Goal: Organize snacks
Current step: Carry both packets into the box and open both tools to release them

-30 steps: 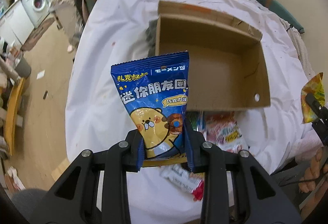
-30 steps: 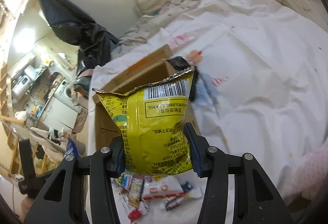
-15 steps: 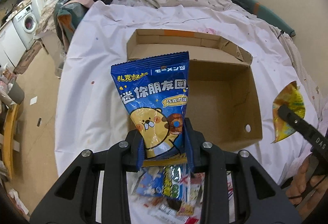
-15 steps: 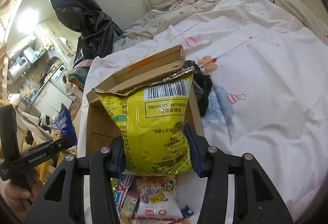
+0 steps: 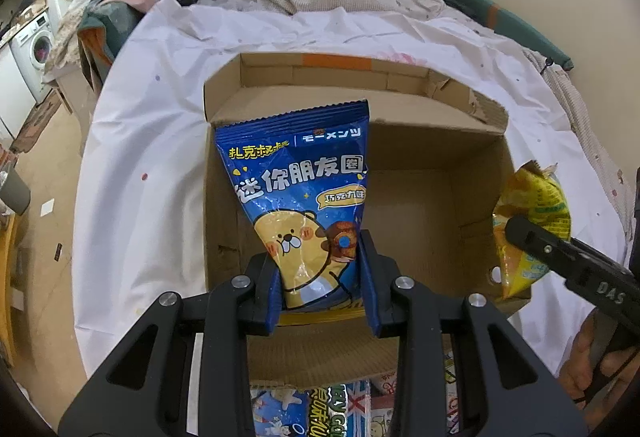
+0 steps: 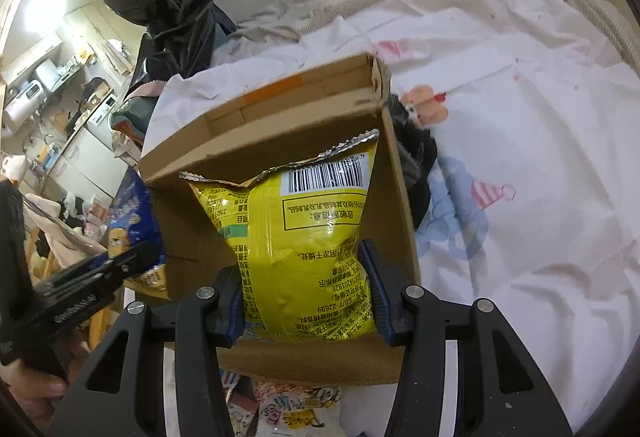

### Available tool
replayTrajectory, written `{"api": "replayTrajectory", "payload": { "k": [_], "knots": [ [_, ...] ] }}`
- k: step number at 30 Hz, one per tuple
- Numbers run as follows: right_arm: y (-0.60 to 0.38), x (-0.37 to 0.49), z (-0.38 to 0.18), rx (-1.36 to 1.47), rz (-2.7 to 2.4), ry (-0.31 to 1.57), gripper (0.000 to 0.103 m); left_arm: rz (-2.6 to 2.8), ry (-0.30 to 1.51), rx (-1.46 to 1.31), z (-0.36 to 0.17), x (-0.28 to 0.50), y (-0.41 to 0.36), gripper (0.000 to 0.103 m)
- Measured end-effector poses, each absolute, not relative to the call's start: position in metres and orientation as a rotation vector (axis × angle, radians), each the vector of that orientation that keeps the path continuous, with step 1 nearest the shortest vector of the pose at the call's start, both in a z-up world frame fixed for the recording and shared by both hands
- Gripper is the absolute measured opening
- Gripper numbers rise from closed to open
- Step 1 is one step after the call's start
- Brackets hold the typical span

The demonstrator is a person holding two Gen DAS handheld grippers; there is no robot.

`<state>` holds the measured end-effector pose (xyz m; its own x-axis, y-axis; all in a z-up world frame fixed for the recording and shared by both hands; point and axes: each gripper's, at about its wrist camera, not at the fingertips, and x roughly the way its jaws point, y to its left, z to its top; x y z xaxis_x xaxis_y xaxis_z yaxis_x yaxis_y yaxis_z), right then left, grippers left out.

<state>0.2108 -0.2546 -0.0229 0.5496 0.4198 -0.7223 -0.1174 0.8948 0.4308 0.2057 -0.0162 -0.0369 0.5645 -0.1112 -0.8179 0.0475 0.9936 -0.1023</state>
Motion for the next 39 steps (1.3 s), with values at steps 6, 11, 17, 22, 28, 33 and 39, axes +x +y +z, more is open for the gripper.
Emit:
{"api": "replayTrajectory", "payload": {
  "k": [6,11,17,22,28,33,39],
  "knots": [
    [-0.244,0.215,-0.030,0.352,0.341,0.974,0.052,-0.103,0.994,-0.070,-0.045,0.208,-0.017,0.029],
    [-0.233,0.218,-0.036,0.336,0.345,1.011,0.052,-0.107,1.019,-0.081,-0.050,0.209,-0.021,0.029],
    [-0.228,0.219,-0.044,0.292,0.330,1.048,0.052,-0.104,1.033,-0.059,-0.054,0.207,-0.026,0.029],
    [-0.228,0.220,-0.049,0.277,0.306,1.071,0.052,-0.085,1.021,-0.046,-0.054,0.206,-0.026,0.029],
    [-0.230,0.220,-0.050,0.265,0.292,1.083,0.053,-0.083,1.027,-0.044,-0.055,0.205,-0.026,0.029],
    [-0.229,0.221,-0.052,0.255,0.281,1.096,0.054,-0.075,1.031,-0.028,-0.055,0.205,-0.027,0.030],
    [-0.229,0.219,-0.043,0.254,0.295,1.056,0.056,-0.089,1.027,-0.019,-0.054,0.203,-0.029,0.060]
  ]
}}
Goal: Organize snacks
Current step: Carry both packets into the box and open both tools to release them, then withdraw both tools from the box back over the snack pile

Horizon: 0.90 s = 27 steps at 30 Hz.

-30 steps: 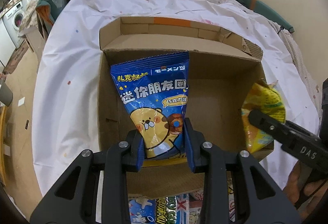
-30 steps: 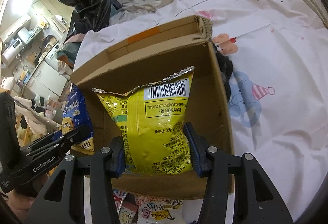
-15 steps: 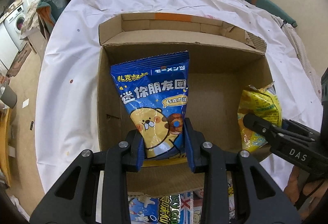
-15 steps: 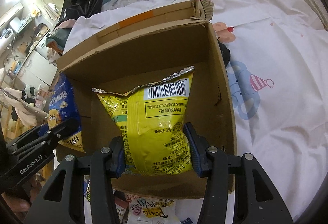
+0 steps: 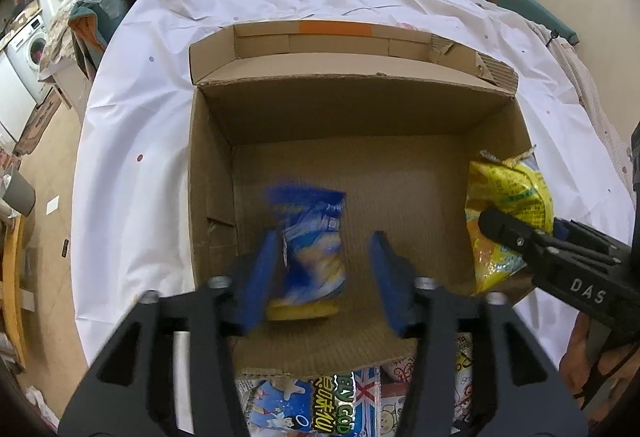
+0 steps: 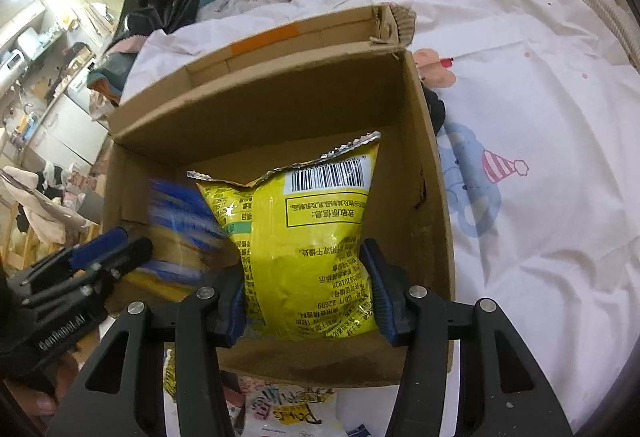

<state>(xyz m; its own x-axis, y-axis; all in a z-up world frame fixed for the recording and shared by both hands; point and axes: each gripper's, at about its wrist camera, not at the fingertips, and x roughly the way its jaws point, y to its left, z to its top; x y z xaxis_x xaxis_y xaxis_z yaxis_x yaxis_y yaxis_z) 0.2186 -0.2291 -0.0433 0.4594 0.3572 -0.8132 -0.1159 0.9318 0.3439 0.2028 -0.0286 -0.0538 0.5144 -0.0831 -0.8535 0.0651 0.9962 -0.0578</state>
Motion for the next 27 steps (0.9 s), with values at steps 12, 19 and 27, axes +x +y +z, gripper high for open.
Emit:
{"api": "replayTrajectory", "payload": {
  "k": [12,19,27],
  "knots": [
    [-0.225,0.212,-0.021,0.228,0.317,0.941,0.086,-0.080,0.971,-0.048,-0.043,0.195,-0.020,0.087],
    [-0.232,0.211,-0.015,0.275,0.311,0.931,0.086,-0.081,0.913,-0.028,-0.032,0.183,-0.021,0.087],
    [-0.239,0.190,0.002,0.294,0.323,0.866,0.086,-0.064,0.846,-0.026,-0.012,0.163,-0.013,0.087]
  ]
}}
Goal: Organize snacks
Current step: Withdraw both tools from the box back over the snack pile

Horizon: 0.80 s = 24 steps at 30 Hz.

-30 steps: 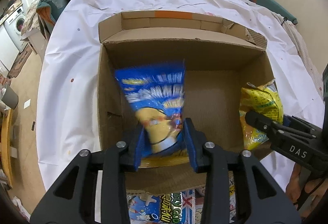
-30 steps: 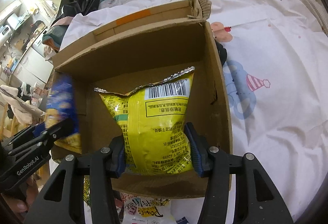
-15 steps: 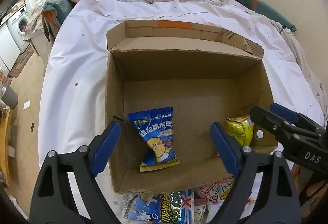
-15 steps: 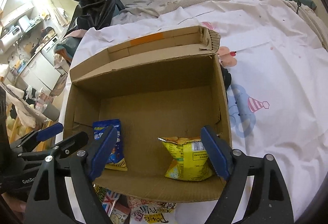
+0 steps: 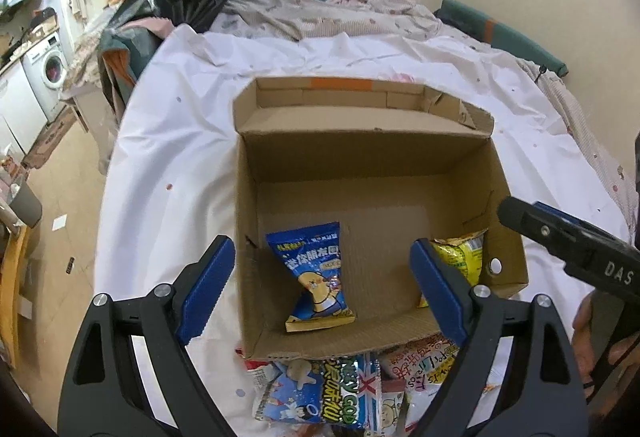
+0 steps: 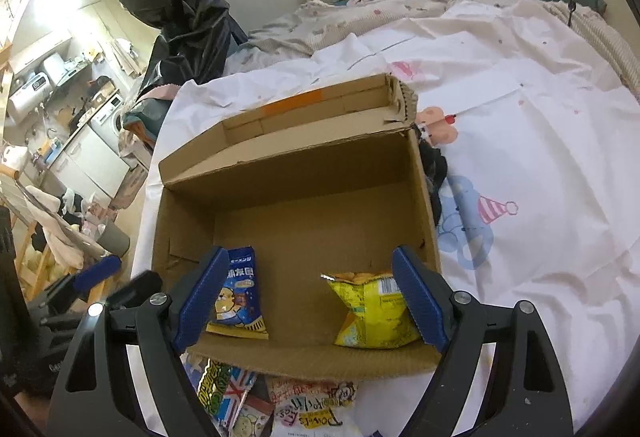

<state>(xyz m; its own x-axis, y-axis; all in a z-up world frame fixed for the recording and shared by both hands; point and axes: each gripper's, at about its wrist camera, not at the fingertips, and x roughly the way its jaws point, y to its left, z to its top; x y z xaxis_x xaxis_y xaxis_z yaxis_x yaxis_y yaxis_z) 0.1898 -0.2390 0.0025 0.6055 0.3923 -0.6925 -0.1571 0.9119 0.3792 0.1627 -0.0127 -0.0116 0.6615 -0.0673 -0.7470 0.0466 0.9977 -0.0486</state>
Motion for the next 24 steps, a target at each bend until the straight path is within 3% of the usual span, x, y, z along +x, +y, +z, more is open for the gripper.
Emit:
{"api": "replayTrajectory", "payload": {
  "k": [24],
  "knots": [
    [-0.254,0.115,-0.003,0.279,0.300,0.926,0.086,0.038,0.876,-0.109,-0.022,0.092,0.033,0.087]
  ]
}}
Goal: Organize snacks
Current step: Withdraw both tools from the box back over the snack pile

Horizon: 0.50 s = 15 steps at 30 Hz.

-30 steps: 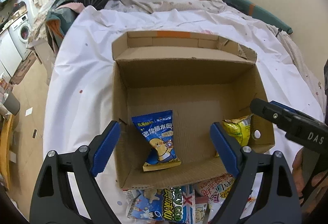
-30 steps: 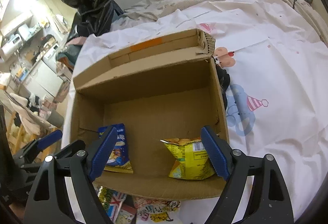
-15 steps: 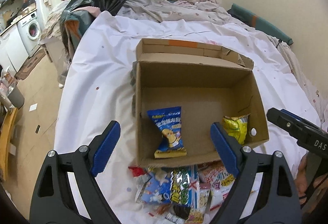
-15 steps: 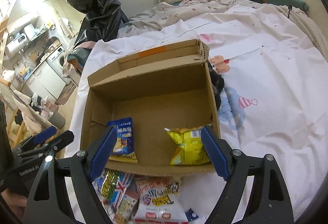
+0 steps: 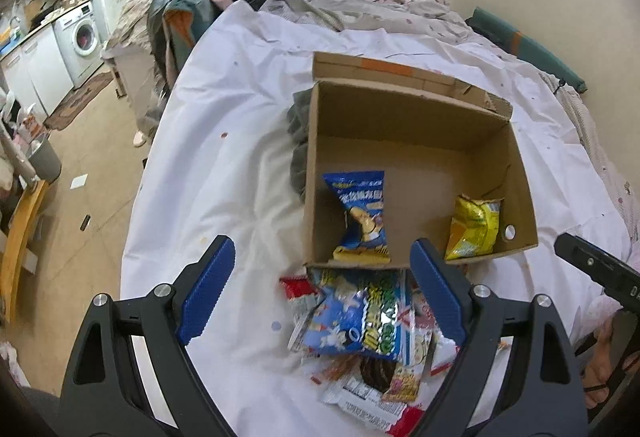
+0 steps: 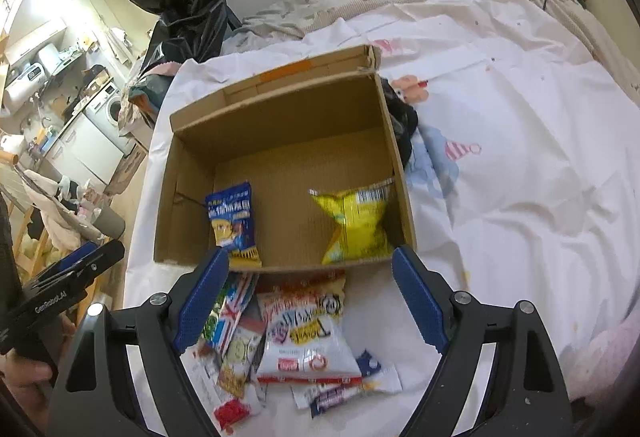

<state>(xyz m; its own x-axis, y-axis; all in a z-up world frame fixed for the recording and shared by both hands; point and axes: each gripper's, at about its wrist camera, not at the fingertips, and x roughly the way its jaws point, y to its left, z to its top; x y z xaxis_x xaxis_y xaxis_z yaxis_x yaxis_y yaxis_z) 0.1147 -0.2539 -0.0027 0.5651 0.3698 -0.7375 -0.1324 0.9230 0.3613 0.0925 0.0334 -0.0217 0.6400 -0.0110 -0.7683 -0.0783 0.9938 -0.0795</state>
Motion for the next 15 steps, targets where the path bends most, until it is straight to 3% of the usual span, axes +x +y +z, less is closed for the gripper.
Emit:
{"api": "replayTrajectory", "payload": {
  "k": [9,15],
  "knots": [
    [-0.271,0.102,-0.032,0.351,0.269,1.064,0.086,0.071,0.979,-0.182,-0.045,0.089,0.044,0.087],
    [-0.282,0.103,-0.041,0.386,0.230,1.099,0.086,-0.020,1.175,-0.206,-0.090,0.106,0.023,0.087]
  ]
}}
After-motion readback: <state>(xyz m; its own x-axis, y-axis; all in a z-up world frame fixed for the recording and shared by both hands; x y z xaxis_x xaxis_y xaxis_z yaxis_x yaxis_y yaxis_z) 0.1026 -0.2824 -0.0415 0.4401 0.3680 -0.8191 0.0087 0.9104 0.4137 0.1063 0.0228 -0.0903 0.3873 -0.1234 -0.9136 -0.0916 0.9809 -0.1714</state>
